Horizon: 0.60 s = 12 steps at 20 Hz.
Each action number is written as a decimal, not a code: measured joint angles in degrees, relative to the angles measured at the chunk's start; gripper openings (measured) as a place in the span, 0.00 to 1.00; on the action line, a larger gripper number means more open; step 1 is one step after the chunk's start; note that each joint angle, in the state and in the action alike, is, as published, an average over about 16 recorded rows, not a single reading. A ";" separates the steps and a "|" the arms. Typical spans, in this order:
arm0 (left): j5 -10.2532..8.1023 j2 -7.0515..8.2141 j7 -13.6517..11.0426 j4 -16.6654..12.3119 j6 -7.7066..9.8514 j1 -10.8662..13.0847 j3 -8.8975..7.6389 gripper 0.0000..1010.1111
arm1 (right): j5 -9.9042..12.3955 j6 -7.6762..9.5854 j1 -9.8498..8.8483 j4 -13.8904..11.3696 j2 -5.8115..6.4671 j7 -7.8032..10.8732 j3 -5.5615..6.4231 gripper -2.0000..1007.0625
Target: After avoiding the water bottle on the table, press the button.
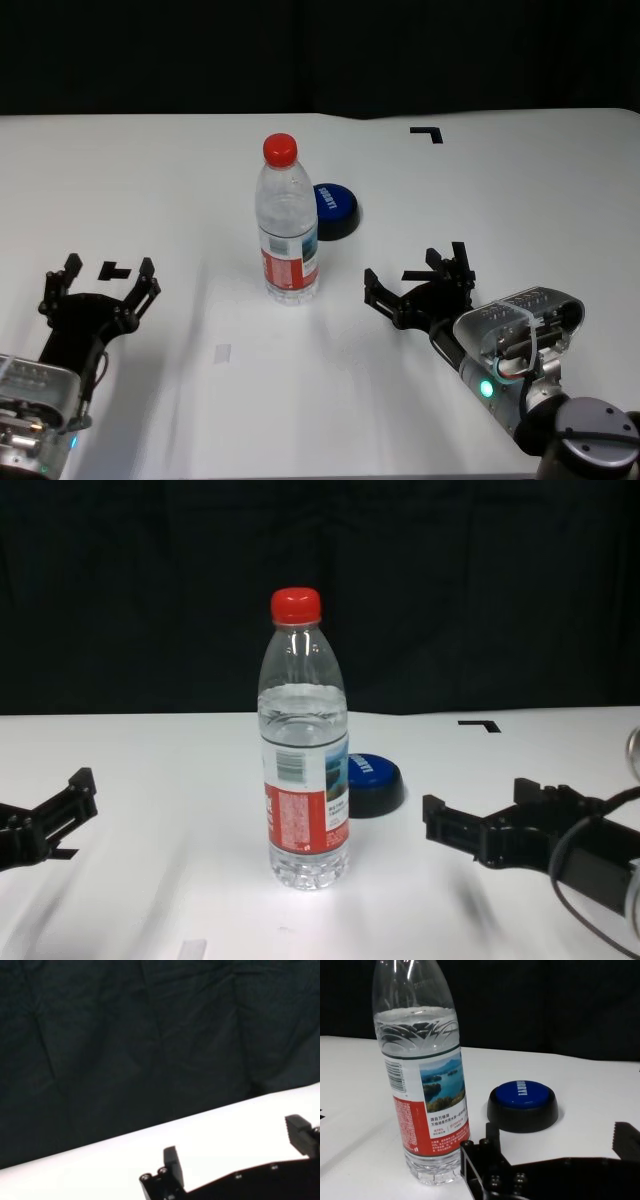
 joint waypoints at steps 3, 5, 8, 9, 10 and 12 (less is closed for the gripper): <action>0.00 0.00 0.00 0.00 0.00 0.00 0.00 0.99 | 0.01 0.00 0.00 0.00 -0.01 0.00 0.01 1.00; 0.00 0.00 0.00 0.00 0.00 0.00 0.00 0.99 | 0.01 0.00 0.00 0.01 -0.01 0.00 0.02 1.00; 0.00 0.00 0.00 0.00 0.00 0.00 0.00 0.99 | 0.01 0.00 0.00 0.01 -0.01 0.00 0.02 1.00; 0.00 0.00 0.00 0.00 0.00 0.00 0.00 0.99 | 0.01 0.00 0.00 0.01 -0.01 0.00 0.02 1.00; 0.00 0.00 0.00 0.00 0.00 0.00 0.00 0.99 | 0.01 0.00 0.00 0.01 -0.01 0.00 0.02 1.00; 0.00 0.00 0.00 0.00 0.00 0.00 0.00 0.99 | 0.01 0.00 0.00 0.00 -0.01 0.00 0.02 1.00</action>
